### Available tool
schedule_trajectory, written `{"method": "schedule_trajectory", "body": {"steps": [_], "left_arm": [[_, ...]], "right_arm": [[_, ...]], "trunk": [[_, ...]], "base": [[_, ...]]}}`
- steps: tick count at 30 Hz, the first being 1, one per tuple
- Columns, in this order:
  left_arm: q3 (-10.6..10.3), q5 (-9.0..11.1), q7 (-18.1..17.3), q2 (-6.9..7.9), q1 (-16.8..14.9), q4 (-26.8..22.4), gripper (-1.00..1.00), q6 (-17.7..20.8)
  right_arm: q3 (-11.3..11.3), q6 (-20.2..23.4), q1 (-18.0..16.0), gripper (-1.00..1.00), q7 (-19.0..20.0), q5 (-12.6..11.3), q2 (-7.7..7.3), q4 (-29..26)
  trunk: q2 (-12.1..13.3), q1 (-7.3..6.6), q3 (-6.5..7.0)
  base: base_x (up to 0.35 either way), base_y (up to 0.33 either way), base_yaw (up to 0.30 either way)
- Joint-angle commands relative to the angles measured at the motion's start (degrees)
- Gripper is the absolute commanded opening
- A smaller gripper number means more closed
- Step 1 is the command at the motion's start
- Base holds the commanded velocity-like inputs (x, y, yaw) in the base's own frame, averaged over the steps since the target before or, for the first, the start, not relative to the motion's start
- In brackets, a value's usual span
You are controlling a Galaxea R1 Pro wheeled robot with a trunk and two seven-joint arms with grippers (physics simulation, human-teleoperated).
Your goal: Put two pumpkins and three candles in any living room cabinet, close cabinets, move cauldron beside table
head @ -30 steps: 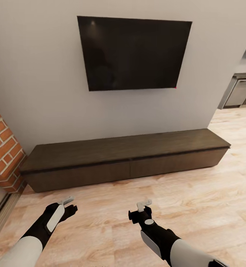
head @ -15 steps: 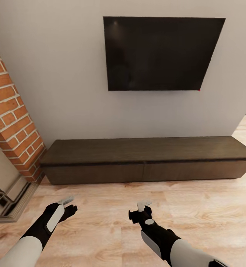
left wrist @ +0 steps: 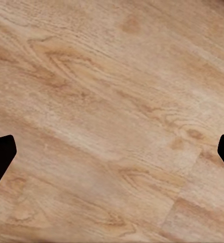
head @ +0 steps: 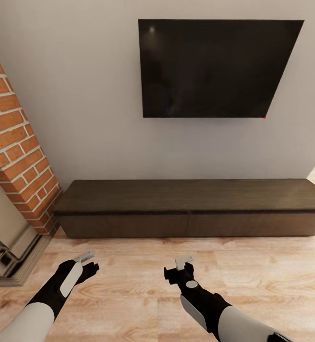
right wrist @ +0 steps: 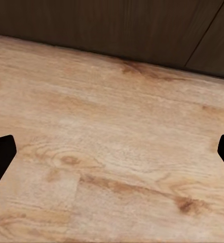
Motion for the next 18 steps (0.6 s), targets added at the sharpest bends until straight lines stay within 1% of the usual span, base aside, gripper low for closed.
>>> {"method": "schedule_trajectory", "body": {"steps": [1, 4, 11, 14, 16, 18], "left_arm": [[0.0, 0.6, 0.5, 0.01, 0.0, -0.1, 1.0, 0.2], [0.0, 0.5, 0.5, 0.01, 0.0, -0.1, 1.0, 0.2], [0.0, 0.6, 0.5, 0.06, 0.0, -0.2, 1.0, 0.2], [0.1, 0.7, 0.5, 0.1, 0.0, -0.2, 1.0, 0.3], [0.1, 0.7, 0.5, 0.15, 0.0, -0.2, 1.0, 0.7], [0.1, 0.8, 0.4, 0.35, 0.0, -1.0, 1.0, 3.1]], "right_arm": [[0.4, -1.0, -0.1, 1.0, -0.4, -0.8, -0.01, 0.0], [0.3, -2.5, -0.1, 1.0, -0.7, -1.1, 0.01, 0.1], [0.2, -3.6, 0.0, 1.0, -1.0, -1.3, -0.01, 0.0], [-0.1, -5.0, 0.1, 1.0, -1.1, -1.5, 0.03, 0.0], [-1.7, -5.7, 0.1, 1.0, -1.1, -3.0, 0.06, 0.0], [-3.7, -5.8, 0.1, 1.0, -1.1, -5.3, 0.14, 0.0]], "trunk": [[0.0, 0.0, -0.05], [0.0, 0.0, -0.05], [0.0, 0.0, -0.05], [0.0, 0.0, -0.05], [0.0, 0.0, -0.05], [0.0, 0.0, -0.05]], "base": [[0.004, -0.001, 0.0], [0.002, -0.001, 0.0], [0.0, 0.0, 0.0], [0.0, 0.0, 0.0], [0.0, 0.0, 0.0], [0.0, 0.0, 0.0]]}}
